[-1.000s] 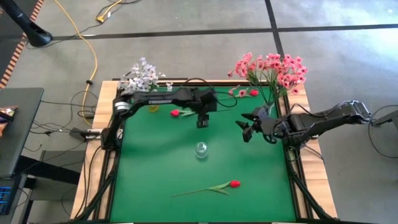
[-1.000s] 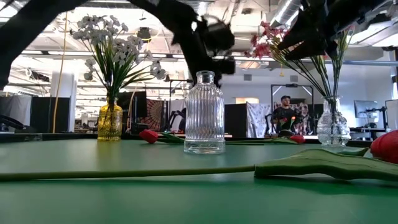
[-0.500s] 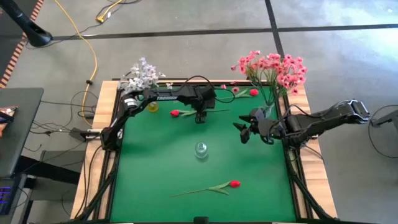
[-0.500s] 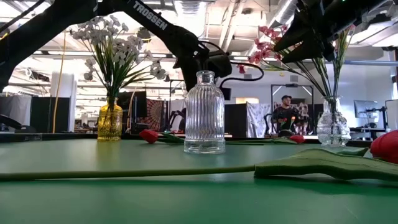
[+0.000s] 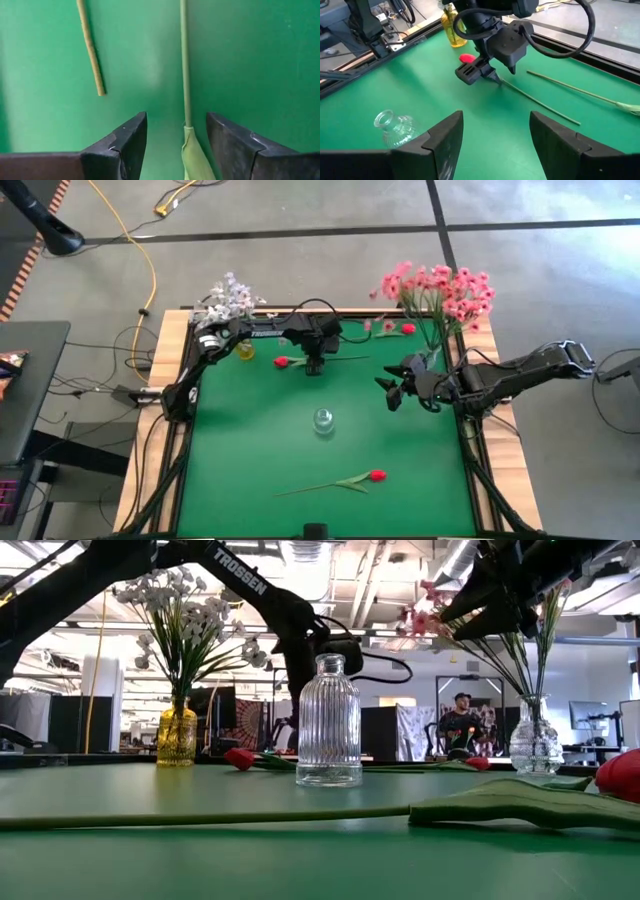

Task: Sort flowers into vase by color
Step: Put the middle red flower into the bottom transparent vase

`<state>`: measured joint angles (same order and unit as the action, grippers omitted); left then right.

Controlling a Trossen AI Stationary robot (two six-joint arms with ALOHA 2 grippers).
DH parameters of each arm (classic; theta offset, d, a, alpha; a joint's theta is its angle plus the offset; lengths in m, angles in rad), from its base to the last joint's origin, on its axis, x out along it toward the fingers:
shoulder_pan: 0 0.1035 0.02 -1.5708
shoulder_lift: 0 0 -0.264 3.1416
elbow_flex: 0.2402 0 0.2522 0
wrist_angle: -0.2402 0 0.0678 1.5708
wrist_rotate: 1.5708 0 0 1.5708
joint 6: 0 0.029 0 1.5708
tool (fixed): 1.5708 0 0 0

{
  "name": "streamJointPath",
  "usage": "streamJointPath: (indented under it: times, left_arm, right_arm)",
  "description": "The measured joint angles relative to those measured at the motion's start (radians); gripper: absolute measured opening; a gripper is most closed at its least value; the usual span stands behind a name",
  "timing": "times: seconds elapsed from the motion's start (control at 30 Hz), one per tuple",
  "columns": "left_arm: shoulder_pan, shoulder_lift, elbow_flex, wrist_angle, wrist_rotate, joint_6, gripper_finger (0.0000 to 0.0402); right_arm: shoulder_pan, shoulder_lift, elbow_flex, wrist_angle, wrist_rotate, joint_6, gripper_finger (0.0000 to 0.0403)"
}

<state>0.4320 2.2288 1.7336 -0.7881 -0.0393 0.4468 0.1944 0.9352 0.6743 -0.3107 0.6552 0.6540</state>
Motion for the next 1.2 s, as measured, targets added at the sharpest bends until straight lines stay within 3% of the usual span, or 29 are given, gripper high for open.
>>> streamJointPath:
  times: [0.2,0.37,0.6,0.83,1.1,1.2]
  left_arm:
    - [0.000,0.000,0.000,-0.020,-0.003,0.020,0.0190]
    - [0.000,0.000,0.000,-0.042,-0.011,0.046,0.0164]
    - [0.005,-0.004,-0.013,-0.187,-0.021,0.003,0.0146]
    - [0.006,-0.011,-0.053,-0.180,-0.018,-0.038,0.0137]
    - [-0.007,-0.047,-0.064,-0.206,-0.010,-0.064,0.0020]
    - [-0.013,-0.089,-0.065,-0.211,0.013,-0.099,0.0009]
  right_arm:
    - [0.000,0.000,0.000,0.000,0.000,-0.007,0.0256]
    - [0.000,0.000,0.000,0.000,0.000,-0.008,0.0256]
    - [0.002,0.000,0.000,0.000,-0.002,-0.008,0.0255]
    - [0.002,0.000,0.000,0.001,-0.002,-0.032,0.0255]
    - [0.000,0.000,0.000,0.006,-0.001,-0.053,0.0255]
    - [0.000,0.000,0.000,0.006,-0.001,-0.057,0.0255]
